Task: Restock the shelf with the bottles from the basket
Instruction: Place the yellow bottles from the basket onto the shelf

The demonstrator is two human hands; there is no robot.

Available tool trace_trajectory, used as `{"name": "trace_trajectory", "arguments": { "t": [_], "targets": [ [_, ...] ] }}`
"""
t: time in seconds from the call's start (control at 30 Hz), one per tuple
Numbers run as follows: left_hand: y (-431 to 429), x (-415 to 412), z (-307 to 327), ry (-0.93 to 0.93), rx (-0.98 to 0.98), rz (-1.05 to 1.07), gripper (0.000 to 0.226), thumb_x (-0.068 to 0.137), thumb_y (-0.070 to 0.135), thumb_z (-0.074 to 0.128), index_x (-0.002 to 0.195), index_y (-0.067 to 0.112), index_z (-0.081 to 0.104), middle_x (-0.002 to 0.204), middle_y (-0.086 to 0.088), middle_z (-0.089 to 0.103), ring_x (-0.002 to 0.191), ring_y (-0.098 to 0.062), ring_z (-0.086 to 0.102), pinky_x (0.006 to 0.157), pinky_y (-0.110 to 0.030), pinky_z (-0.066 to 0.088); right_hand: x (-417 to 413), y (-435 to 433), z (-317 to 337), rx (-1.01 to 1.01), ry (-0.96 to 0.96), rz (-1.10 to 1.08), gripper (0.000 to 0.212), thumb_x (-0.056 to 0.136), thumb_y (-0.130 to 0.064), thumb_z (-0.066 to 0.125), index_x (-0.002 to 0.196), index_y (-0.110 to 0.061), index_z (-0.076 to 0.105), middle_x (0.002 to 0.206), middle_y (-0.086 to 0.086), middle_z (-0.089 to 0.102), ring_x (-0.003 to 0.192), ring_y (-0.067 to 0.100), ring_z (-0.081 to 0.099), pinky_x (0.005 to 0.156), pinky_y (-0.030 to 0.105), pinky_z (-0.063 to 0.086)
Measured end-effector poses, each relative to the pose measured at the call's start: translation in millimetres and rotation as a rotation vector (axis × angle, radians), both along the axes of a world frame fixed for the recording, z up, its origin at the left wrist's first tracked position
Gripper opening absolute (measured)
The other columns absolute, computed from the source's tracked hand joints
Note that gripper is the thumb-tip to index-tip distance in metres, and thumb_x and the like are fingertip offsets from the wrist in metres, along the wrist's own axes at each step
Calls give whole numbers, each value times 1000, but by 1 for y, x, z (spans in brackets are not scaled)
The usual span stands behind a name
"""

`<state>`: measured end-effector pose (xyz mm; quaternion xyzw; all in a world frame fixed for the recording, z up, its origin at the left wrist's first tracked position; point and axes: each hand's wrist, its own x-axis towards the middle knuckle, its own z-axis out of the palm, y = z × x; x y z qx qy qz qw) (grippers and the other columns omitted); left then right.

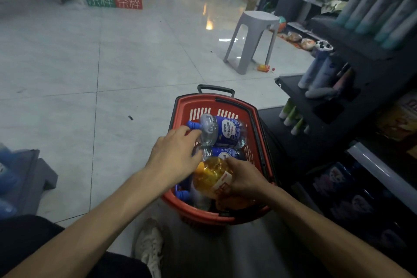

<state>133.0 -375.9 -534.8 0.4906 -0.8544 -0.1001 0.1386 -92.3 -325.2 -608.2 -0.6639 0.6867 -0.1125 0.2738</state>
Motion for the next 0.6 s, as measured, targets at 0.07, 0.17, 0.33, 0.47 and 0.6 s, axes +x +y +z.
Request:
{"name": "trace_trajectory", "arguments": {
  "t": [0.07,0.17,0.33,0.47,0.6],
  "targets": [
    [0,-3,8,125,-24,31,57,100,43,57,153,28,44,143,3,54,128,-20,53,101,-39,48,-5,6,7,-52,-170,-160,76,52,-48,95,118,-37,58,105,-15,69,98,1,63,92,32,54],
    [3,-11,15,307,8,47,60,98,39,63,154,29,43,142,3,56,127,-21,56,100,-39,50,-17,13,23,-130,-338,-352,82,50,-41,99,121,-33,58,108,-12,70,102,4,65,91,33,54],
    [3,-37,14,463,273,-14,65,94,43,70,153,29,45,134,9,60,123,-12,59,99,-30,48,-37,22,66,-256,-500,-482,78,50,-30,100,119,-27,63,106,-7,75,96,7,72,82,31,60],
    [-3,-71,17,577,629,-116,71,90,50,75,152,30,47,137,6,62,125,-12,59,102,-33,49,-53,34,108,-316,-609,-477,62,58,-20,95,111,-26,65,99,-15,77,88,1,73,68,18,57],
    [3,-100,18,608,754,-273,69,88,31,80,148,26,48,126,16,61,113,2,58,82,-15,50,-73,51,127,-274,-693,-442,63,58,-24,90,115,-22,65,104,-8,77,93,7,74,74,25,58]
  ]
}}
